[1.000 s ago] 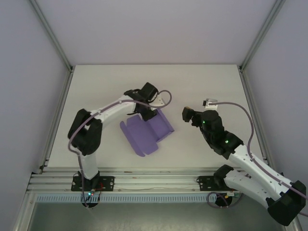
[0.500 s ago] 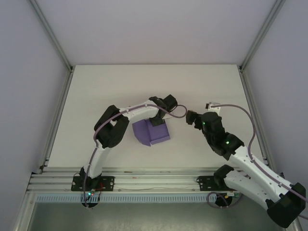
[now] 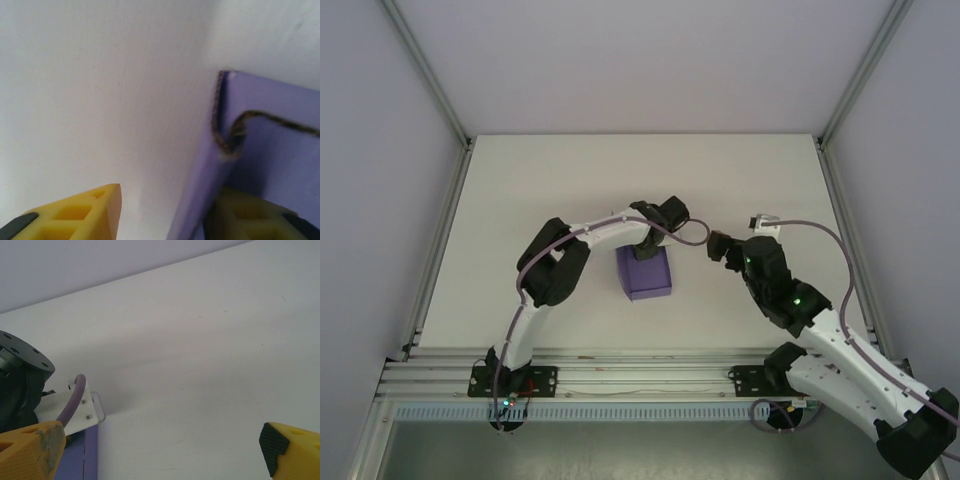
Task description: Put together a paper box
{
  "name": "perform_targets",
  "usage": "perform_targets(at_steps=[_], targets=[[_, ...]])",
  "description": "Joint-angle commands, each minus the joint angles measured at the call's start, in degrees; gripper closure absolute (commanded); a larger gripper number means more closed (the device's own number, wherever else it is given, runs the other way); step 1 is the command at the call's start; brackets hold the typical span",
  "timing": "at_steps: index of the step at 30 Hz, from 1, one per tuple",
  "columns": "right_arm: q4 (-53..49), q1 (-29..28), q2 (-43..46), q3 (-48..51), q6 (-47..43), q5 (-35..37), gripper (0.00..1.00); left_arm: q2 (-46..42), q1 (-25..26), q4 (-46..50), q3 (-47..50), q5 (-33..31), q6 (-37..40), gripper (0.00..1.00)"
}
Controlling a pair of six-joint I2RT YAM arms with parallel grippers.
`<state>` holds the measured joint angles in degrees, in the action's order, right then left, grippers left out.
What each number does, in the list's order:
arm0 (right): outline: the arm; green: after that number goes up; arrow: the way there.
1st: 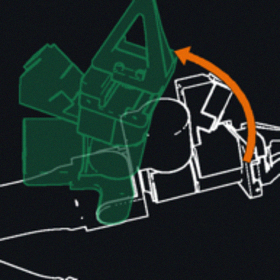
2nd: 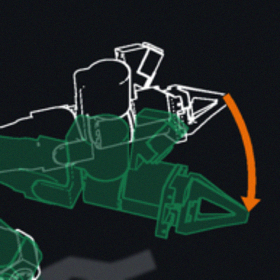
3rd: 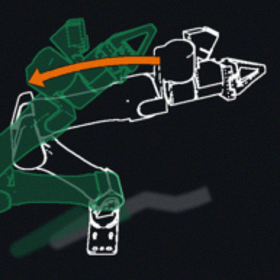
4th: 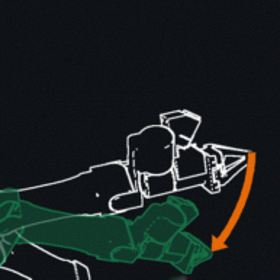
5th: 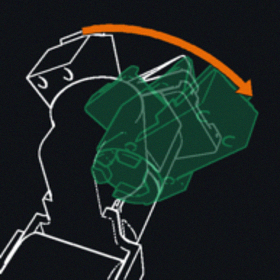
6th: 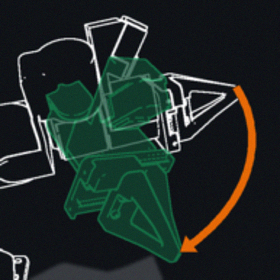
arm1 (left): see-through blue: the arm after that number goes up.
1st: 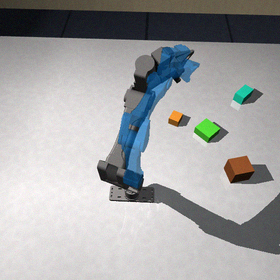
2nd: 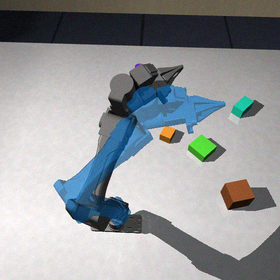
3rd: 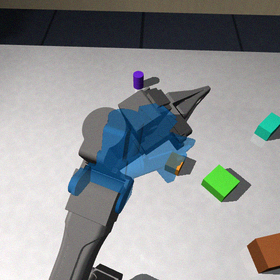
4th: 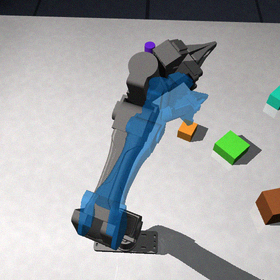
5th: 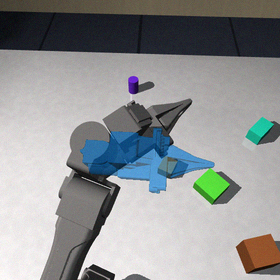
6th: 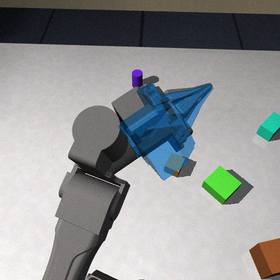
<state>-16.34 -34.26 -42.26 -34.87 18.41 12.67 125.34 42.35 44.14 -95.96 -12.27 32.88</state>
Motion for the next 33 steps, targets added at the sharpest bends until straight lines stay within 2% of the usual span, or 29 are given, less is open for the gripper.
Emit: perform_targets(at_steps=[1, 6, 10, 11, 17, 22, 23, 27, 33], targets=[[-0.9, 0.4, 1.4, 0.5, 0.1, -0.7, 0.0, -3.2, 0.0, 2.1, -1.8, 2.1, 1.6, 0.5], [-1.4, 0.4, 2.3, 0.4, -0.3, -2.1, 0.0, -6.4, 0.0, 3.6, -1.7, 4.4, 3.2, 0.31], [-1.5, 0.4, 2.4, 0.0, -1.1, -3.8, 0.0, -10.0, -0.1, 3.4, -1.8, 8.7, 3.5, 0.04], [-1.6, 0.4, 2.4, -0.2, -1.5, -3.8, 0.0, -11.1, -0.1, 2.9, -1.6, 10.1, 3.4, 0.0], [-1.6, 1.1, 1.0, -1.7, -4.3, -3.5, 0.0, -20.8, -0.7, -10.8, 3.2, 10.8, -1.9, 0.0], [0.5, 1.4, -2.0, -3.5, -6.9, -7.9, 0.0, -27.5, -1.6, -17.8, 5.1, 5.2, -10.8, 0.0], [1.6, 1.4, -3.4, -3.9, -9.0, -9.6, 0.0, -29.2, -2.1, -19.9, 6.0, 3.9, -13.5, 0.0], [2.9, 1.4, -14.9, -8.7, -25.1, -23.9, 0.0, -35.9, -6.8, -23.0, 9.7, 1.3, -30.0, 0.0], [-6.8, 1.4, -38.7, -24.1, -58.1, -41.5, 0.06, -49.1, -18.1, -27.4, 30.6, 4.5, -49.5, 0.0]])
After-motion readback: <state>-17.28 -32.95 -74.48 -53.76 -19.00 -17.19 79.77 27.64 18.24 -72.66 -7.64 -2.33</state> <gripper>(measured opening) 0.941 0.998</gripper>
